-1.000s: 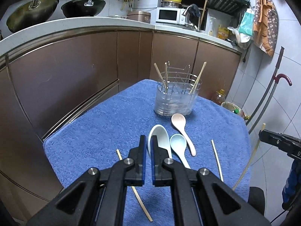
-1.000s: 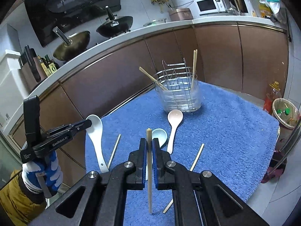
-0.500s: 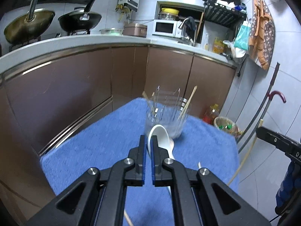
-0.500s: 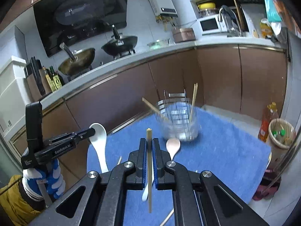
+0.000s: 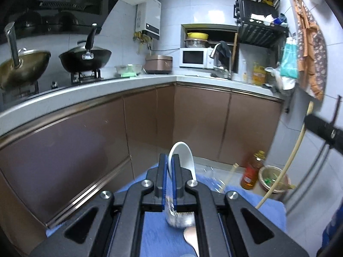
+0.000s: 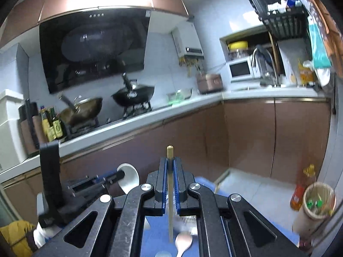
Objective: Organize utensils
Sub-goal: 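Lift the white spoon with the left tool while the right tool carries its chopstick over the holder, then open the left gripper over the glass holder while the right gripper opens to drop its chopstick, then raise both open tools back from the glass holder, then lower the left tool onto the light blue spoon while the right tool lowers onto a chopstick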
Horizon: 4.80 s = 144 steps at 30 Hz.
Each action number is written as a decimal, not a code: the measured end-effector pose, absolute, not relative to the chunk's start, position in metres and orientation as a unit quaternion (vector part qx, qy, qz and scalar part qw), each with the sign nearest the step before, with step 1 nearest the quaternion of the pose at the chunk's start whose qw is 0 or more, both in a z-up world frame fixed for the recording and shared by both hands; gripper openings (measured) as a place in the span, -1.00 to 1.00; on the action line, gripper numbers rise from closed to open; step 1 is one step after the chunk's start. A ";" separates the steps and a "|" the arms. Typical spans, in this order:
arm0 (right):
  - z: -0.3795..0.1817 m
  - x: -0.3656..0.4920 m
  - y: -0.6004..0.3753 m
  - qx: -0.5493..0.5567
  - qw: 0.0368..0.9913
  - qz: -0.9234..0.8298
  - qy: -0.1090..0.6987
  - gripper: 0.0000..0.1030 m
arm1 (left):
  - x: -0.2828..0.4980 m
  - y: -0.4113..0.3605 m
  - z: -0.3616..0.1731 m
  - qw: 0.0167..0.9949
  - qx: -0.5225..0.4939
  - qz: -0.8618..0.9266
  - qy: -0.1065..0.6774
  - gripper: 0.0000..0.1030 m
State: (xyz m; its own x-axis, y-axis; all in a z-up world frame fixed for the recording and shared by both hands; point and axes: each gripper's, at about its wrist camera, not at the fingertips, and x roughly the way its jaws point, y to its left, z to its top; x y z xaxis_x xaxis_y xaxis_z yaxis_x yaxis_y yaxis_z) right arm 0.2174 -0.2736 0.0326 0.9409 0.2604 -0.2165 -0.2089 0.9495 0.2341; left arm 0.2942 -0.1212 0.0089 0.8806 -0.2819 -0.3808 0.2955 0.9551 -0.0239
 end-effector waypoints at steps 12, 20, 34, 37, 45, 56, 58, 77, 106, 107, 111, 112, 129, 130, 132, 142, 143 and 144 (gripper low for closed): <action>-0.027 0.314 -0.280 0.082 0.986 0.065 0.133 -0.88 | 0.366 -0.168 -0.050 0.984 0.037 -0.063 0.165 -0.93; -0.075 0.321 -0.283 0.084 0.978 0.061 0.183 -0.86 | 0.368 -0.174 -0.096 0.980 0.030 -0.074 0.185 -0.83; -0.045 0.261 -0.295 0.100 0.979 0.046 0.172 -0.36 | 0.303 -0.122 -0.049 0.982 -0.011 -0.105 0.156 -0.42; -0.034 0.235 -0.299 0.109 0.979 0.047 0.163 -0.23 | 0.284 -0.102 -0.034 0.981 -0.026 -0.115 0.156 -0.40; -0.015 0.161 -0.295 0.100 0.983 0.039 0.146 0.38 | 0.227 -0.048 -0.011 0.978 -0.053 -0.110 0.169 -0.12; 0.002 0.087 -0.280 0.098 0.988 0.055 0.102 1.00 | 0.150 -0.009 0.008 0.976 -0.077 -0.110 0.174 0.18; 0.004 0.076 -0.279 0.102 0.989 0.060 0.091 1.00 | 0.137 -0.006 0.011 0.976 -0.079 -0.112 0.172 0.18; -0.037 0.060 -0.298 0.148 0.968 0.048 0.197 1.00 | 0.106 0.006 -0.030 0.941 -0.119 -0.182 0.259 0.18; -0.176 0.173 -0.292 0.199 0.866 0.066 0.453 -0.15 | 0.232 -0.033 -0.185 0.833 -0.131 -0.264 0.468 0.18; -0.180 0.177 -0.290 0.197 0.863 0.066 0.461 -0.18 | 0.238 -0.036 -0.190 0.831 -0.127 -0.264 0.474 0.17; -0.205 0.198 -0.289 0.191 0.845 0.053 0.497 -0.27 | 0.260 -0.044 -0.207 0.819 -0.122 -0.271 0.490 0.14; -0.209 0.202 -0.290 0.192 0.842 0.051 0.502 -0.28 | 0.265 -0.047 -0.210 0.819 -0.118 -0.272 0.492 0.14; -0.241 0.222 -0.283 0.162 0.832 0.040 0.529 -0.52 | 0.303 -0.081 -0.241 0.807 -0.071 -0.287 0.512 -0.15; -0.241 0.222 -0.282 0.159 0.833 0.040 0.529 -0.56 | 0.303 -0.083 -0.242 0.807 -0.065 -0.288 0.512 -0.20; -0.241 0.221 -0.280 0.153 0.833 0.041 0.530 -0.58 | 0.302 -0.086 -0.242 0.808 -0.052 -0.288 0.511 -0.25; -0.244 0.219 -0.270 0.153 0.835 0.046 0.527 -0.58 | 0.296 -0.098 -0.241 0.812 -0.010 -0.292 0.505 -0.44; -0.244 0.218 -0.270 0.154 0.835 0.047 0.526 -0.58 | 0.295 -0.099 -0.241 0.813 -0.006 -0.291 0.504 -0.47; -0.243 0.219 -0.274 0.155 0.835 0.048 0.526 -0.58 | 0.294 -0.101 -0.241 0.815 0.001 -0.289 0.502 -0.48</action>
State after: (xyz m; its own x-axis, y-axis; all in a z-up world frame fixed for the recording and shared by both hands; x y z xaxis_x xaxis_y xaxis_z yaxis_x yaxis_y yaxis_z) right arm 0.2195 -0.2737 -0.2433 0.4426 0.2427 -0.8632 0.0826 0.9475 0.3088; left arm 0.2943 -0.1008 -0.2412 0.3291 -0.4705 -0.8187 0.4724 0.8327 -0.2887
